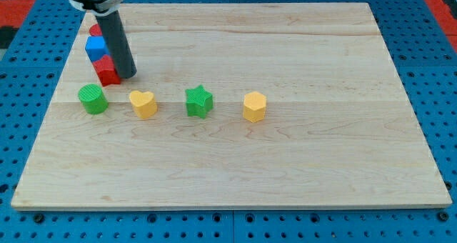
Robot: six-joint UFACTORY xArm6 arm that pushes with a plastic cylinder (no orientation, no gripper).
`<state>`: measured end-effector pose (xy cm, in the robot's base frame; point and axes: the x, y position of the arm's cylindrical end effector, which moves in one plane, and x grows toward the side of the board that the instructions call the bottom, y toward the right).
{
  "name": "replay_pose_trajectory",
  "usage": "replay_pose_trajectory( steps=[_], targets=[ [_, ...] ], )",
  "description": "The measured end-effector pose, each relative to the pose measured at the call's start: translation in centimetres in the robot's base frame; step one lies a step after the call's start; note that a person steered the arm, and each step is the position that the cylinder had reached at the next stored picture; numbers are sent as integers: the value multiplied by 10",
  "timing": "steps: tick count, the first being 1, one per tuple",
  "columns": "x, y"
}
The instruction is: Push the green star towards the center left
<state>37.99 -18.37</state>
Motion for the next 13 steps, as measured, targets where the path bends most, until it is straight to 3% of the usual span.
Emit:
replay_pose_trajectory(
  steps=[2,4,8,10,12,13],
  targets=[
    [-19,-13],
    [-20,42],
    [2,138],
    [35,162],
    [75,151],
    [67,146]
  ],
)
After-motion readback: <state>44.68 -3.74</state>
